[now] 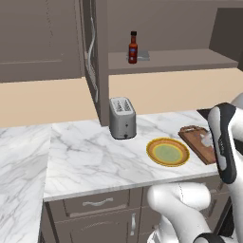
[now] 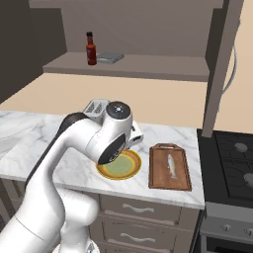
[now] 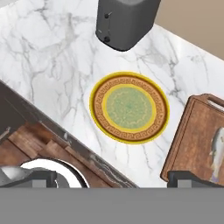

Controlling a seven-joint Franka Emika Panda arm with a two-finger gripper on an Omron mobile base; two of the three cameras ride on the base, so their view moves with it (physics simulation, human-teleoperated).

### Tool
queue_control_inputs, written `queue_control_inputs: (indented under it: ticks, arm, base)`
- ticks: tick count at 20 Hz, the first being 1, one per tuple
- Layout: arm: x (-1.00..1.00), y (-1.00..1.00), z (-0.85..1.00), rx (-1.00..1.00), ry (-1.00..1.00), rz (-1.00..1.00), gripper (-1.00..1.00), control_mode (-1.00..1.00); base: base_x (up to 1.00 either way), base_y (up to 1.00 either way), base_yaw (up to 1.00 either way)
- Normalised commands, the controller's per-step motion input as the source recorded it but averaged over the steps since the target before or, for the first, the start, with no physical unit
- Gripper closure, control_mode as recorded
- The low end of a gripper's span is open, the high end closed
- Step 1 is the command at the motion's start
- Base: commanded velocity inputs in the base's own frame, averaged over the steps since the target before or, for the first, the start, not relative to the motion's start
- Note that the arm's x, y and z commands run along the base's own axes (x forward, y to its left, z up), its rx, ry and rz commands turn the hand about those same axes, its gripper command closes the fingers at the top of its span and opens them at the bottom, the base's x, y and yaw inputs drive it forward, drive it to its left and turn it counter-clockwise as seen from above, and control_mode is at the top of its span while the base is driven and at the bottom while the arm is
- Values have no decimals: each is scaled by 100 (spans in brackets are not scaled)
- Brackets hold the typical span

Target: Pick the fish from the plate and place it on the cutting board. Then pick the condiment bottle from the cabinet and place it next to the cutting board.

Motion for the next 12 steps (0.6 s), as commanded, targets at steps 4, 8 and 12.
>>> queue_control_inputs:
  ticks: [4, 8, 12]
  arm:
    - [-42, 38, 25, 6, 0, 0, -100, -100]
    - [-26, 43, 20, 8, 0, 2, -100, -100]
    - [-16, 42, 15, 11, 0, 5, -100, -100]
  base:
    - [0, 0, 0]
    - [0, 0, 0]
    - [0, 0, 0]
